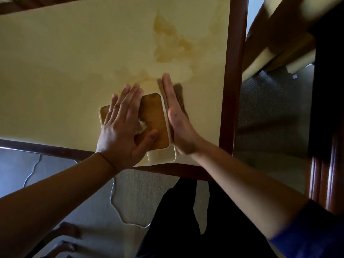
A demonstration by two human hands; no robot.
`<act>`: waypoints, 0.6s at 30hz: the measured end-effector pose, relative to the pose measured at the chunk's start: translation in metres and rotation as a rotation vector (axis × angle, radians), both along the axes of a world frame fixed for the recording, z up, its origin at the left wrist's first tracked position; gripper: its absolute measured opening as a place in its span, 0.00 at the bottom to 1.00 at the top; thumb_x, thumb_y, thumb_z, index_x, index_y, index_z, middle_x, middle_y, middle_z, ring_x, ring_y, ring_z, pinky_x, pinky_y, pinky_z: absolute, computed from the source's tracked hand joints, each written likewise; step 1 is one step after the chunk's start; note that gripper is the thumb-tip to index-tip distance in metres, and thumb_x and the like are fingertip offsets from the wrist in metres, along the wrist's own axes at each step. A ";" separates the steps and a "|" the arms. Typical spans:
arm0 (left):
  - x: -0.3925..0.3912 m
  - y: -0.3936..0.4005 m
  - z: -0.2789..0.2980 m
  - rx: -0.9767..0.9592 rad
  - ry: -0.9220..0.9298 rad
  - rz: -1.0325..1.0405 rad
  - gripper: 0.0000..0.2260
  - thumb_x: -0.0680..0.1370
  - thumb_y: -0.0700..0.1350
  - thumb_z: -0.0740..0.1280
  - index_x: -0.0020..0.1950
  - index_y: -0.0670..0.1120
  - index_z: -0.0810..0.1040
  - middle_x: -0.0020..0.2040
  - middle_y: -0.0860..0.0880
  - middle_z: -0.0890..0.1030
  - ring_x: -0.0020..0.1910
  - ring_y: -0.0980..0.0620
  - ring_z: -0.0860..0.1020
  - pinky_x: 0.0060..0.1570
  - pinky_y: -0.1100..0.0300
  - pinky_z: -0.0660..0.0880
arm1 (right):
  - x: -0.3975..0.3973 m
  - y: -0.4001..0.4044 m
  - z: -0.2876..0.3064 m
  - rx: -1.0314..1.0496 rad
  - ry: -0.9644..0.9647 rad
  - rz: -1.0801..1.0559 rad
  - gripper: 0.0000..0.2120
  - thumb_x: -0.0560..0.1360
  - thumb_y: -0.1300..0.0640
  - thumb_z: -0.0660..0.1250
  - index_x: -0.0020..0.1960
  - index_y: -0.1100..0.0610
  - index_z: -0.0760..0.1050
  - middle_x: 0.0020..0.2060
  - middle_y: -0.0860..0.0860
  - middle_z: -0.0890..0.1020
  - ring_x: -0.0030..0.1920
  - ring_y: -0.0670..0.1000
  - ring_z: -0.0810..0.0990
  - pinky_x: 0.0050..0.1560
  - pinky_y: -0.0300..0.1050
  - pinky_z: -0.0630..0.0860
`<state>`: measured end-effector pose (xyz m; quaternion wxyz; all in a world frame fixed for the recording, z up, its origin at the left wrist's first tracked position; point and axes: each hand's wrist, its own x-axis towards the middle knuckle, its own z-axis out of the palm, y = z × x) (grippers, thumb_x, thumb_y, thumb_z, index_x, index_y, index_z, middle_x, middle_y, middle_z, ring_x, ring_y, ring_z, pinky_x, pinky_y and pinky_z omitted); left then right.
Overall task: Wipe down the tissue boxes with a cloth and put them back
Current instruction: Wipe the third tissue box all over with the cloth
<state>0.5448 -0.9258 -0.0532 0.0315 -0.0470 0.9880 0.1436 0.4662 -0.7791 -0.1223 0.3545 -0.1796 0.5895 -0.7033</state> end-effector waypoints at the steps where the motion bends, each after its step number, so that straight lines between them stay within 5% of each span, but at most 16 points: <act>1: 0.000 0.000 0.000 -0.001 -0.007 -0.002 0.40 0.80 0.63 0.60 0.82 0.35 0.58 0.83 0.40 0.60 0.84 0.43 0.54 0.81 0.37 0.52 | -0.011 -0.007 -0.001 -0.008 0.048 0.006 0.48 0.77 0.22 0.45 0.86 0.51 0.43 0.86 0.51 0.45 0.86 0.51 0.43 0.83 0.68 0.48; 5: -0.001 -0.005 0.004 -0.023 -0.082 -0.035 0.44 0.78 0.67 0.61 0.83 0.37 0.57 0.84 0.41 0.58 0.84 0.44 0.51 0.82 0.39 0.49 | -0.033 -0.020 -0.011 -0.026 0.031 0.063 0.43 0.81 0.25 0.43 0.86 0.49 0.43 0.86 0.49 0.47 0.86 0.51 0.45 0.83 0.67 0.50; 8: -0.004 -0.005 0.008 -0.103 -0.071 -0.024 0.37 0.82 0.65 0.55 0.84 0.43 0.56 0.85 0.44 0.54 0.84 0.43 0.48 0.81 0.36 0.44 | -0.029 -0.015 -0.015 -0.007 0.075 0.038 0.44 0.81 0.27 0.42 0.87 0.55 0.45 0.86 0.49 0.47 0.85 0.48 0.43 0.84 0.63 0.46; 10: -0.005 0.016 0.010 -0.119 -0.006 0.253 0.36 0.82 0.64 0.55 0.85 0.48 0.53 0.85 0.45 0.49 0.84 0.43 0.44 0.81 0.40 0.39 | -0.028 -0.014 -0.013 -0.001 0.084 0.022 0.45 0.81 0.26 0.41 0.86 0.56 0.46 0.86 0.50 0.47 0.85 0.47 0.43 0.85 0.61 0.45; 14: -0.024 0.077 0.007 0.196 -0.100 1.087 0.51 0.73 0.73 0.55 0.84 0.46 0.36 0.84 0.45 0.35 0.83 0.48 0.35 0.81 0.46 0.34 | -0.027 -0.013 -0.009 0.052 0.139 0.011 0.44 0.82 0.28 0.39 0.86 0.58 0.48 0.86 0.52 0.49 0.85 0.46 0.45 0.85 0.59 0.44; 18: -0.044 0.079 -0.007 0.180 -0.088 1.264 0.54 0.73 0.77 0.54 0.84 0.44 0.35 0.84 0.46 0.35 0.82 0.49 0.33 0.80 0.46 0.32 | -0.023 -0.007 -0.005 0.090 0.212 0.025 0.36 0.86 0.38 0.43 0.86 0.60 0.51 0.86 0.54 0.51 0.85 0.48 0.46 0.85 0.51 0.44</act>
